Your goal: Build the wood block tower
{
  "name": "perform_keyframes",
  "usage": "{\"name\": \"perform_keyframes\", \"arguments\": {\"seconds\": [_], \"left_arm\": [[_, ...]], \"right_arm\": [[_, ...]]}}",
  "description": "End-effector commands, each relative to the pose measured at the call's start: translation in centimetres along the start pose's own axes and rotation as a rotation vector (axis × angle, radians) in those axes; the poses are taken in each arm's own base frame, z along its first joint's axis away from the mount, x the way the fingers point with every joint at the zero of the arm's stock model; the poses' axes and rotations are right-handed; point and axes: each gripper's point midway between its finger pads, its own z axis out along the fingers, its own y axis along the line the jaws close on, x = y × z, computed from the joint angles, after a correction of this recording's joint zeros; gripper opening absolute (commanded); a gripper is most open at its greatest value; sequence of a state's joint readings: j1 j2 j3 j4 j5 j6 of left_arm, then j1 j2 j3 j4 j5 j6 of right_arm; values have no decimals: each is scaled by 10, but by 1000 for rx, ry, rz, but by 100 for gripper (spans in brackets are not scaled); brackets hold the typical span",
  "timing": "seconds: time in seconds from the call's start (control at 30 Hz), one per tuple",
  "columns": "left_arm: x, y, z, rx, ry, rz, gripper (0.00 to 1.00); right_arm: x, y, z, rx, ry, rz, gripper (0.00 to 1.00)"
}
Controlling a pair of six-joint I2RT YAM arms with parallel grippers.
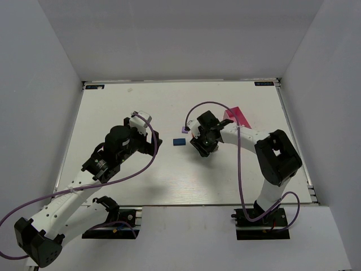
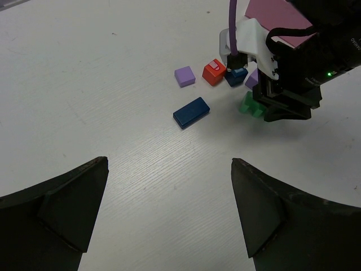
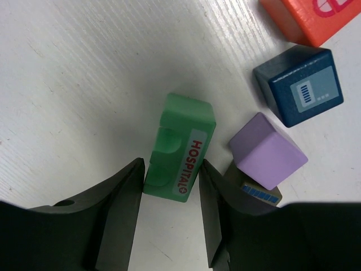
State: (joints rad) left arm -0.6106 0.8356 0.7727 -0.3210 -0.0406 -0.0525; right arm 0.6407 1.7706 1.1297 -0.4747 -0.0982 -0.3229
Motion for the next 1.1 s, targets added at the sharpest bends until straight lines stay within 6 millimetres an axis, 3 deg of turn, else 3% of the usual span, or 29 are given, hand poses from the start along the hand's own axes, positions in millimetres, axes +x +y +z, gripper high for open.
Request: {"name": "perform_keyframes", "arguments": {"seconds": [0.0,0.37,0.6,1.07], "left_arm": [[-3,-2,-4,13,-21,-2,100],[-3,-2,-4,13,-21,-2,100],[-6,0,-5,4,-31,6,100],[-6,2,-5,-5,-31,6,100]], "right_arm": [[-11,-4,-4,17,-14,-21,49],[-16,-7,-5,7,-6,-120,47],[-34,-4,-6,-69,-22,-256,46],[-40,-3,9,-180,9,-377,47]]}}
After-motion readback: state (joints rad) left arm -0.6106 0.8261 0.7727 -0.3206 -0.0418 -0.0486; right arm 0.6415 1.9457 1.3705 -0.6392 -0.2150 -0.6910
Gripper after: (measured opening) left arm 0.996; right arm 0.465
